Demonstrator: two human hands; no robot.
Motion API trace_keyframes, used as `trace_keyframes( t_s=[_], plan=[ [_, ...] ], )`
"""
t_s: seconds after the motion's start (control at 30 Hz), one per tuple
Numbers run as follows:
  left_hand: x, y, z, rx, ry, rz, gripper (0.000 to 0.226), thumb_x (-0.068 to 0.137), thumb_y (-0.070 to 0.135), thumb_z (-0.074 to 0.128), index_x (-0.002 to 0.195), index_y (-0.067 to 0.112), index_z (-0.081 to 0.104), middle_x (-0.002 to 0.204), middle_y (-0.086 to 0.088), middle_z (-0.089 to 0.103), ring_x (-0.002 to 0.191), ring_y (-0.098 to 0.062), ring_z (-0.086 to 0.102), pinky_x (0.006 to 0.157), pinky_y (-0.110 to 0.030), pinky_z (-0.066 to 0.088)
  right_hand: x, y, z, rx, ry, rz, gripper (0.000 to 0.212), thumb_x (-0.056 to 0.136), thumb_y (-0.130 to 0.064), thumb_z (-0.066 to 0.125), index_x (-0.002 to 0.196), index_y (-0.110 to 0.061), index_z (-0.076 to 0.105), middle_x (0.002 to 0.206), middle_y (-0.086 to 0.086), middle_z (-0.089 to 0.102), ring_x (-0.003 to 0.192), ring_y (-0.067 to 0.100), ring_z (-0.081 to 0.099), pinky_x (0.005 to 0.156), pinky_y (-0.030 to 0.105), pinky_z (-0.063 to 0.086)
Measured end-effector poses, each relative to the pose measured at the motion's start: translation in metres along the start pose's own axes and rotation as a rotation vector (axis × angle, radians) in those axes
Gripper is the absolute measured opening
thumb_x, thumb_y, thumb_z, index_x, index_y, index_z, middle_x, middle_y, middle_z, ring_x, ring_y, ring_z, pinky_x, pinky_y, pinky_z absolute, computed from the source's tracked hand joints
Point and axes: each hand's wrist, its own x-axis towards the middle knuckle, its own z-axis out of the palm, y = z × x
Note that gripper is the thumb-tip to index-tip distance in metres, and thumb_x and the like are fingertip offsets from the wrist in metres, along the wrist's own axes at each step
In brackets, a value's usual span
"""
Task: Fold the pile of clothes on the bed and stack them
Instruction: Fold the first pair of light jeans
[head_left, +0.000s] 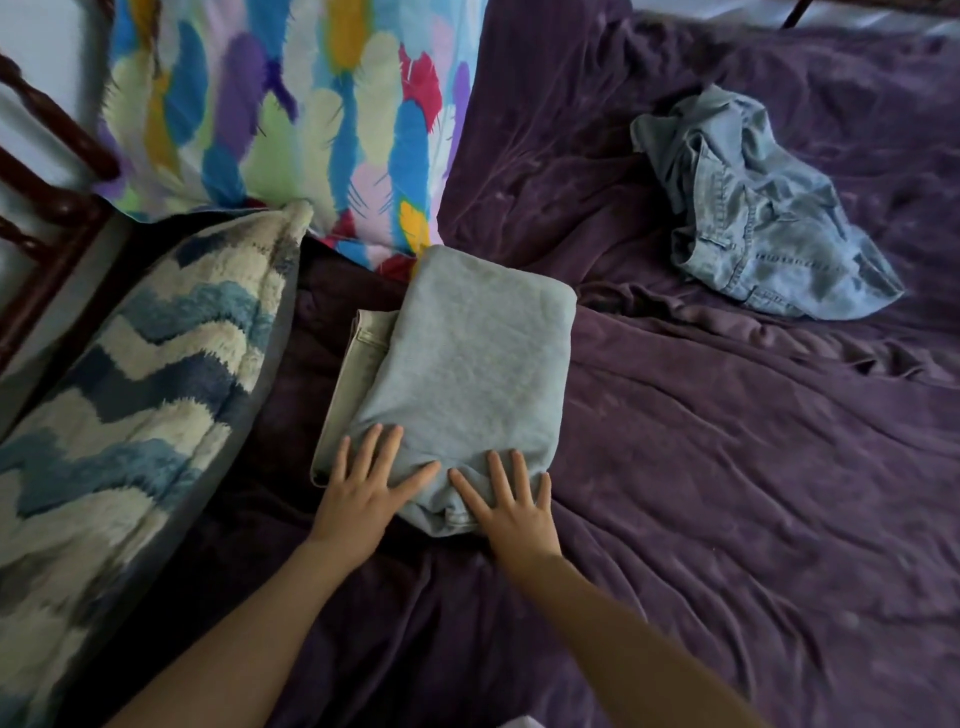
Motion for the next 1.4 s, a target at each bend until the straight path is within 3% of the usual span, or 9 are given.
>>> trace_keyframes(
  t_s=[0.1,0.27,0.4,0.47,0.6,0.7,0.87,1.0,1.4],
  plan=[
    [0.008,-0.003,0.009,-0.019,0.074,-0.020,0.052,0.079,0.026,0.041,0.129,0.039,0.038,0.125,-0.021,0.058,0.114,-0.043,0.056,0.086,-0.059,0.046,0.009,0.001,-0.003,-0.046,0.012,-0.013,0.146,0.041,-0.045,0.089,0.148,-0.032,-0.009,0.122,0.013,0.062,0.110,0.037,0.061,0.071,0.057,0.053],
    [0.026,-0.014,0.015,-0.020,0.092,-0.064,0.061,0.080,0.028,0.044,0.138,0.041,0.029,0.132,-0.016,0.043,0.115,-0.047,0.051,0.077,-0.064,0.048,0.026,0.021,-0.019,-0.224,0.033,-0.081,0.108,0.041,-0.037,0.088,0.132,-0.040,0.029,0.112,0.017,0.045,0.094,0.037,0.053,0.049,0.038,0.053],
    [0.030,-0.019,0.012,-0.175,-0.102,-0.097,0.132,0.047,0.029,0.088,0.146,0.042,0.003,0.133,-0.021,0.038,0.114,-0.051,0.050,0.070,-0.064,0.047,0.028,0.027,-0.038,-0.220,0.119,-0.169,0.091,0.036,-0.033,0.089,0.121,-0.040,0.057,0.084,0.009,0.045,0.057,0.025,0.058,0.034,0.023,0.040],
    [0.033,-0.023,0.006,-0.280,-0.145,-0.123,0.150,0.033,0.030,0.093,0.147,0.040,-0.004,0.130,-0.021,0.039,0.107,-0.050,0.055,0.063,-0.056,0.052,0.032,0.029,-0.052,-0.228,0.158,-0.220,0.078,0.034,-0.029,0.091,0.109,-0.037,0.069,0.071,0.006,0.056,0.051,0.023,0.056,0.032,0.020,0.037],
    [0.041,-0.019,-0.015,-0.344,-0.147,-0.087,0.163,0.019,0.031,0.093,0.147,0.038,-0.007,0.115,-0.018,0.043,0.079,-0.039,0.063,0.049,-0.040,0.053,0.029,0.038,-0.077,-0.206,0.203,-0.250,0.066,0.041,-0.027,0.089,0.103,-0.039,0.071,0.078,0.003,0.052,0.052,0.021,0.057,0.033,0.018,0.036],
    [0.053,-0.020,-0.043,-0.318,-0.091,-0.009,0.152,0.022,0.034,0.092,0.146,0.041,0.004,0.108,-0.014,0.043,0.065,-0.033,0.060,0.042,-0.035,0.052,0.021,0.057,-0.103,-0.217,0.326,-0.273,0.046,0.066,-0.027,0.066,0.110,-0.041,0.067,0.085,0.001,0.033,0.057,0.022,0.059,0.032,0.018,0.034],
    [0.083,-0.012,-0.115,-0.181,0.149,0.087,0.117,0.026,0.038,0.090,0.130,0.033,0.038,0.101,-0.013,0.040,0.059,-0.032,0.058,0.042,-0.033,0.049,0.001,0.089,-0.171,-0.311,0.498,-0.225,0.053,0.071,-0.018,0.051,0.118,-0.040,0.060,0.087,0.000,0.037,0.068,0.025,0.063,0.031,0.019,0.035],
    [0.099,0.014,-0.173,-0.113,0.271,0.180,0.112,0.030,0.050,0.089,0.129,0.034,0.040,0.100,-0.012,0.040,0.060,-0.032,0.055,0.044,-0.034,0.047,-0.049,0.111,-0.214,-0.318,0.511,-0.131,0.089,0.050,-0.018,0.087,0.124,-0.039,0.042,0.082,0.003,0.059,0.072,0.023,0.064,0.033,0.021,0.038],
    [0.086,0.246,-0.326,0.074,0.516,0.655,0.108,0.033,0.045,0.091,0.127,0.028,0.041,0.095,-0.017,0.064,0.064,-0.031,0.061,0.043,-0.034,0.050,-0.342,0.222,-0.236,-0.396,0.640,0.294,0.100,0.043,-0.031,0.090,0.128,-0.038,0.038,0.082,-0.001,0.061,0.070,0.020,0.065,0.033,0.021,0.038]
  ],
)
